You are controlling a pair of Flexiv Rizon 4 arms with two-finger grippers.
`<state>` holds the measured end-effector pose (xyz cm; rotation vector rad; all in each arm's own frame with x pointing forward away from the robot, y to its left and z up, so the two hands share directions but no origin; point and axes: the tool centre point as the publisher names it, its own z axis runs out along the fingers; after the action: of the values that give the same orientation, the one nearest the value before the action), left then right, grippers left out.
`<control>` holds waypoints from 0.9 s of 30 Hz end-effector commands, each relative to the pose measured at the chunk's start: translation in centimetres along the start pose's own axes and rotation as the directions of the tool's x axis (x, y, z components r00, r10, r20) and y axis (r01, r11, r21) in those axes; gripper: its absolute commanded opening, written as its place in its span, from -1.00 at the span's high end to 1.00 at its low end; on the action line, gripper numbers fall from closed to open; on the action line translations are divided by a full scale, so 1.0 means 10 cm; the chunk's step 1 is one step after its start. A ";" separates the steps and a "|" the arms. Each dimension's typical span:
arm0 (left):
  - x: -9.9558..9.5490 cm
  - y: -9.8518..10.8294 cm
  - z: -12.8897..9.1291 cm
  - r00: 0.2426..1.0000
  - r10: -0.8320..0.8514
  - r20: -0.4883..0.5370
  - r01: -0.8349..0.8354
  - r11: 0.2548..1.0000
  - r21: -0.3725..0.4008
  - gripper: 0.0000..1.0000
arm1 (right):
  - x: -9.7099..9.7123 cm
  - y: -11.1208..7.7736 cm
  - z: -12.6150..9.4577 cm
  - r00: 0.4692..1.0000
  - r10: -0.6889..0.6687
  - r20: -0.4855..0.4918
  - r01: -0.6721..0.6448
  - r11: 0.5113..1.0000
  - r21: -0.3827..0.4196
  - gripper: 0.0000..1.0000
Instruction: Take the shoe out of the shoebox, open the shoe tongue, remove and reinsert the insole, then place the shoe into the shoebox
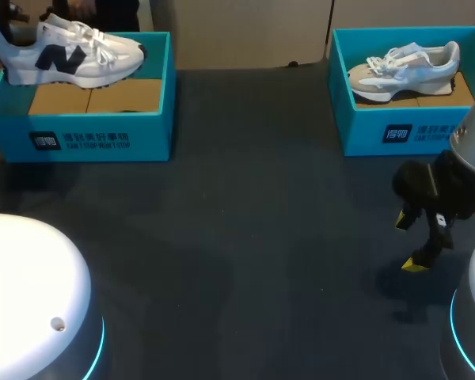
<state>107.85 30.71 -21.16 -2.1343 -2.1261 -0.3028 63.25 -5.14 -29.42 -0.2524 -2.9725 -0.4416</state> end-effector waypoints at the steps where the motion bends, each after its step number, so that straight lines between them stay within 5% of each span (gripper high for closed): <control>1: -0.01 0.05 0.10 1.000 -0.003 -0.003 0.003 1.000 0.011 1.00 | 0.00 0.00 0.01 1.000 -0.001 0.000 0.001 1.000 0.001 -1.00; 27: -0.08 -0.13 0.49 0.999 0.040 -0.002 -0.040 0.999 0.028 1.00 | 0.00 0.00 0.01 1.000 -0.001 0.000 0.001 1.000 0.001 -1.00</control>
<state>107.10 30.91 -26.10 -2.1512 -2.0691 -0.2656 63.25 -5.14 -29.42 -0.2524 -2.9725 -0.4416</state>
